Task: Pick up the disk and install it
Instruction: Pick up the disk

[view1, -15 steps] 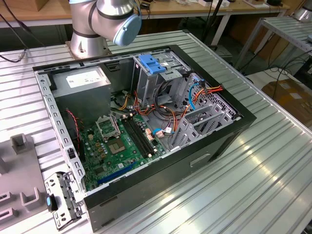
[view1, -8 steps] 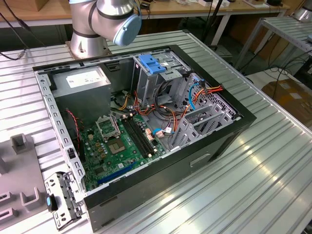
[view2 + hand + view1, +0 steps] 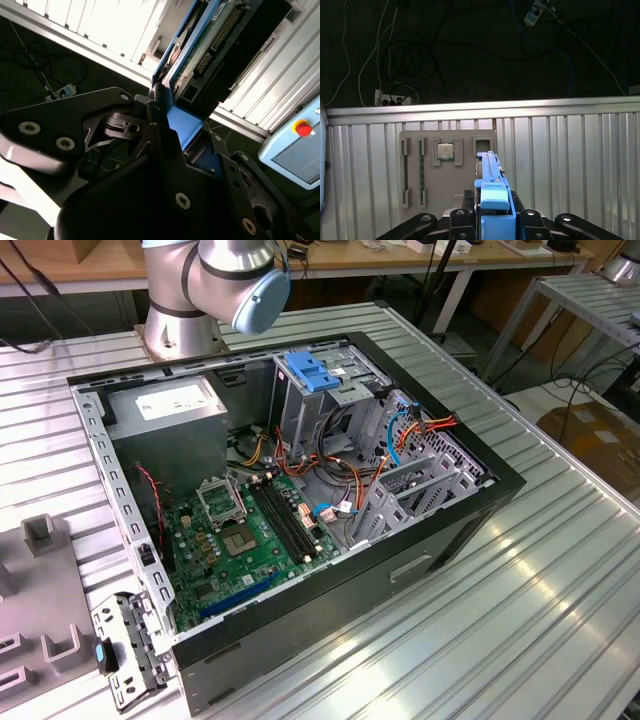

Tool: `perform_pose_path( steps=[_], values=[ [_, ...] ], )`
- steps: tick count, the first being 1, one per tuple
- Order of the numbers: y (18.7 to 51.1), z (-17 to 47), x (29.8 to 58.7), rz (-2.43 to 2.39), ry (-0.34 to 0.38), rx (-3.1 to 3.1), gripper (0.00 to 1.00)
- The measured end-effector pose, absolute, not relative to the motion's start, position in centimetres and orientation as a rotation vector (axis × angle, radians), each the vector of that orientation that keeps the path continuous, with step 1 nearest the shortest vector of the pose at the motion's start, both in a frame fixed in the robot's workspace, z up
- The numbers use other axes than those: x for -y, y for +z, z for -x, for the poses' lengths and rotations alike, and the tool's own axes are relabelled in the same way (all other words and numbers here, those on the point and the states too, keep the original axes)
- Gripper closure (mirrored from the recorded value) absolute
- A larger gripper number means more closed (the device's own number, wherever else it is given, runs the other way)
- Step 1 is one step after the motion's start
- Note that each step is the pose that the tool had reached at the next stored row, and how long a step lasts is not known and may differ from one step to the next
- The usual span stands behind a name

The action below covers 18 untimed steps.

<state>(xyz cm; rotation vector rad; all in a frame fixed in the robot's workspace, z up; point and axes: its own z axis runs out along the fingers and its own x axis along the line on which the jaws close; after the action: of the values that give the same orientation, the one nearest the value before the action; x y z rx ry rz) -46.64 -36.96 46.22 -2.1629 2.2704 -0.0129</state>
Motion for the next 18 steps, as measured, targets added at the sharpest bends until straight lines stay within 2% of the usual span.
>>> perform_pose_path(
  steps=[13, 18],
  values=[
    [49.5, 46.6, 37.0, 2.163, -0.013, -2.271, 0.63],
    [49.8, 46.6, 37.0, 2.163, -0.013, -2.270, 0.63]
  ],
)
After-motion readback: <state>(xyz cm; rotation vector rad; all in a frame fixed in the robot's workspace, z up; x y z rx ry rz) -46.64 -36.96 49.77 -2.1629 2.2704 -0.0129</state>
